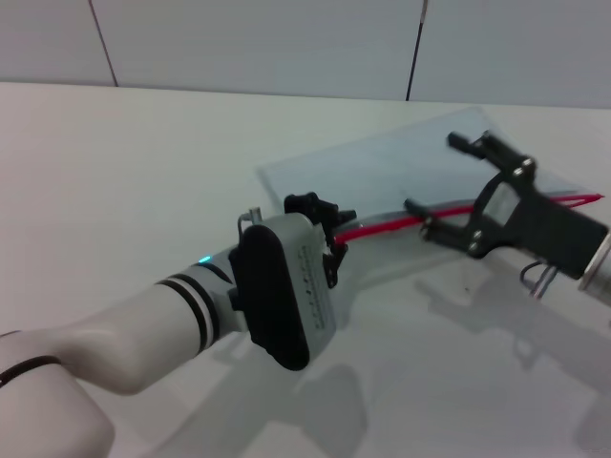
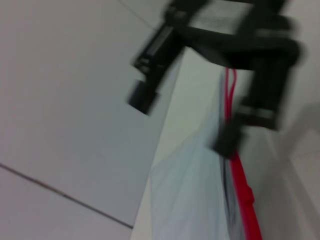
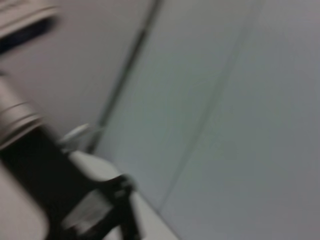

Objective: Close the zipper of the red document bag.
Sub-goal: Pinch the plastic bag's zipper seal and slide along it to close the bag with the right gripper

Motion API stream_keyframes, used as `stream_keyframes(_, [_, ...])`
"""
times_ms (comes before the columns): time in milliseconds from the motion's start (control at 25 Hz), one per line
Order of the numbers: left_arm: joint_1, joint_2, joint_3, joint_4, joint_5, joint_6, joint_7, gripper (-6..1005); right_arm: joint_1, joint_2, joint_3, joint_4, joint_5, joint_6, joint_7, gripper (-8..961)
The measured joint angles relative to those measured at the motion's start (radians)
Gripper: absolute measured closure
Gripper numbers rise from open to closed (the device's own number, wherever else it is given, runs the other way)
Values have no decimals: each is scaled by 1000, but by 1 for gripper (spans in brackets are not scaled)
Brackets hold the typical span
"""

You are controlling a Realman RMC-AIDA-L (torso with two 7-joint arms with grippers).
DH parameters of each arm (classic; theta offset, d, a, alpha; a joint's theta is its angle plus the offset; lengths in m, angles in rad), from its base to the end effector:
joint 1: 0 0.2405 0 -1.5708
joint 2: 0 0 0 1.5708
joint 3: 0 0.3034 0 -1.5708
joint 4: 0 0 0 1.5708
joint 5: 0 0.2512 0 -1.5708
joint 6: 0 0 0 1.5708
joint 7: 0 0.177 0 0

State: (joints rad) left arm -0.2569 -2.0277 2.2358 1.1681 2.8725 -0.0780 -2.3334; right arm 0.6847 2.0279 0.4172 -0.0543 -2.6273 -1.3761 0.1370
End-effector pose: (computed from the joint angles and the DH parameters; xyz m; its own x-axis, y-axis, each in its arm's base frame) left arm -0.2142 0.3830 -0.1801 0.9265 -0.3386 -0.1645 -0.3427 -0.5780 -0.7406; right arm 0.3001 0.4167 -0.1029 0.8512 0.3637 -0.3785 0.0058 -0.7275 -0.6860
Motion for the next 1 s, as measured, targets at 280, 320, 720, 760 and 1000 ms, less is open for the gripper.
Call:
stream_keyframes(280, [22,0,-13,6,-1,-46,1,947,-12,6,-7,74,-54,62,-283,71])
stream_keyframes(320, [24,0,-13,6,-1,-48,1,947,-17,6,-7,93,-53,81,-318,71])
stream_keyframes(720, [27,1,-13,8,-1,-50,2,948,-57,7,35,191,-41,194,-532,121])
stream_keyframes(760, [27,1,-13,8,-1,-50,2,948,-57,7,36,196,-41,204,-543,129])
stream_keyframes(1000, [27,1,-8,9,-1,-52,2,948,-58,9,35,230,-15,248,-616,176])
